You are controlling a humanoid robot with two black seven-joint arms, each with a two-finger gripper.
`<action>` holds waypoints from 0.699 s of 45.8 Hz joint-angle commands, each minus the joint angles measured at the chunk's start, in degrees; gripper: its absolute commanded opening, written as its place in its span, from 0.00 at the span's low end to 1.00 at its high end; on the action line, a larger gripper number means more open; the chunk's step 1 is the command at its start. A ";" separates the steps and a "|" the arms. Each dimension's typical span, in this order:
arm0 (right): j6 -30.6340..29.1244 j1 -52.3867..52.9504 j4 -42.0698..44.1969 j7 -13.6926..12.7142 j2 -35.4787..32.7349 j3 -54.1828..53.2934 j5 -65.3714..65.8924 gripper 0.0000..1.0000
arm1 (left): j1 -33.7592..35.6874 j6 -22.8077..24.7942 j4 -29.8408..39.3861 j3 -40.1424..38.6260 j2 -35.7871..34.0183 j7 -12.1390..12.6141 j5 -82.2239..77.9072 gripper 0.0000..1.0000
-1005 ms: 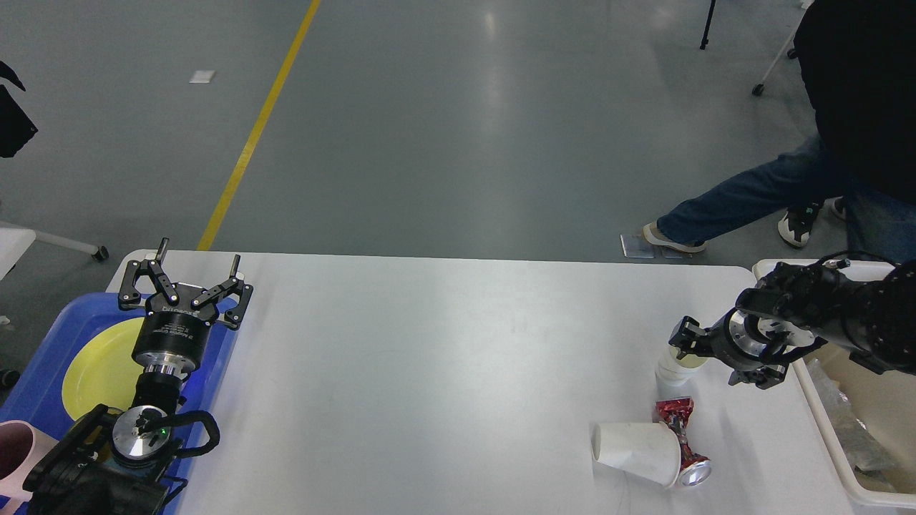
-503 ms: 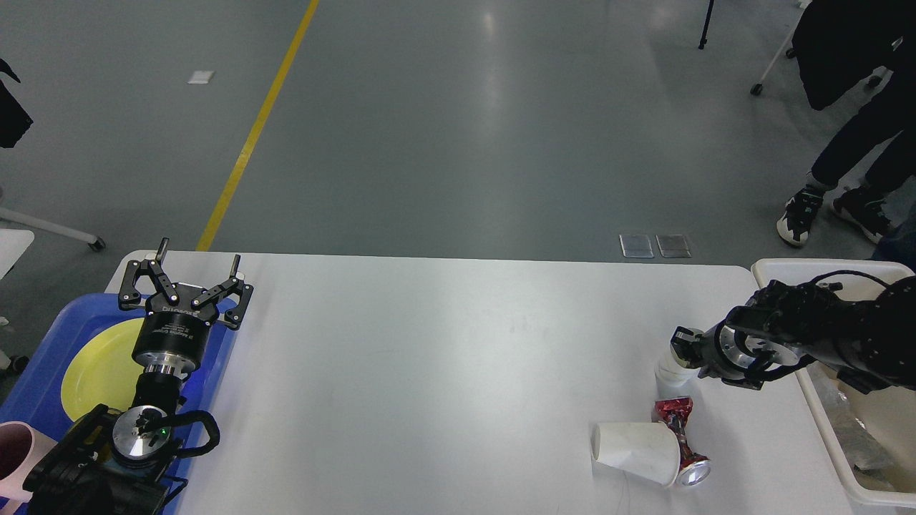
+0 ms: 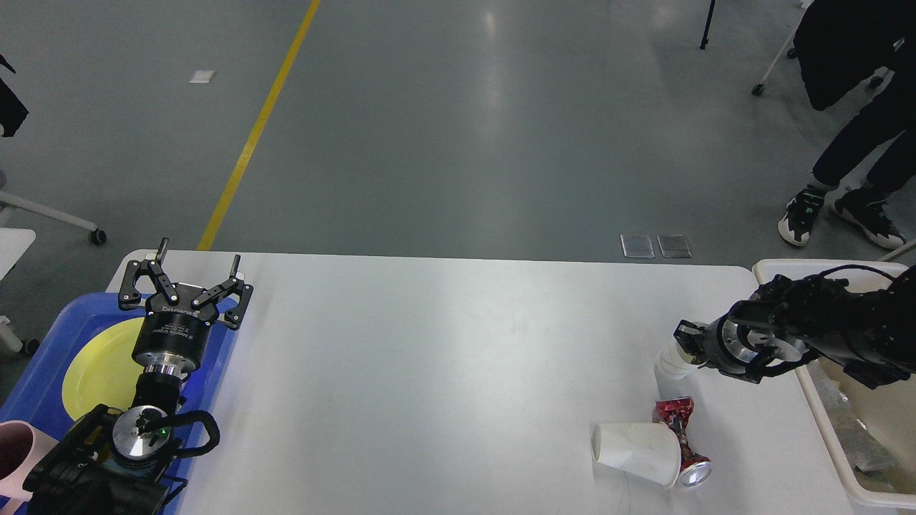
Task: Tidy desktop
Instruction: 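Grasp the small white cup with the right gripper, then carry the small cup over the white bin and release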
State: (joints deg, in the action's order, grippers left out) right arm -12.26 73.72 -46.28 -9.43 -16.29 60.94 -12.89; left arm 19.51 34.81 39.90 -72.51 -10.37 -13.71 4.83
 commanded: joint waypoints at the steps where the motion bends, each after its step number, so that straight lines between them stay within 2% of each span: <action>1: 0.31 6.51 -8.81 0.03 -3.92 1.11 -0.11 0.00 | 0.00 0.00 0.00 0.00 0.00 0.00 0.00 0.96; 11: -2.06 23.29 -22.35 0.11 -4.63 9.81 -0.11 0.00 | 0.00 0.00 0.00 0.00 0.00 0.00 0.00 0.96; 24: -14.36 51.59 -39.75 0.03 -0.41 15.62 -0.20 0.00 | 0.00 0.00 0.00 0.00 0.00 0.00 0.00 0.96; 32: -20.78 63.47 -45.12 -0.06 0.82 16.58 -0.29 0.00 | 0.00 0.00 0.00 0.00 0.00 0.00 0.00 0.96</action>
State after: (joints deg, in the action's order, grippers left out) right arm -29.00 130.04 -88.32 -9.43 -15.93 76.96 -13.11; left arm 19.51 34.81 39.92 -72.51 -10.37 -13.71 4.83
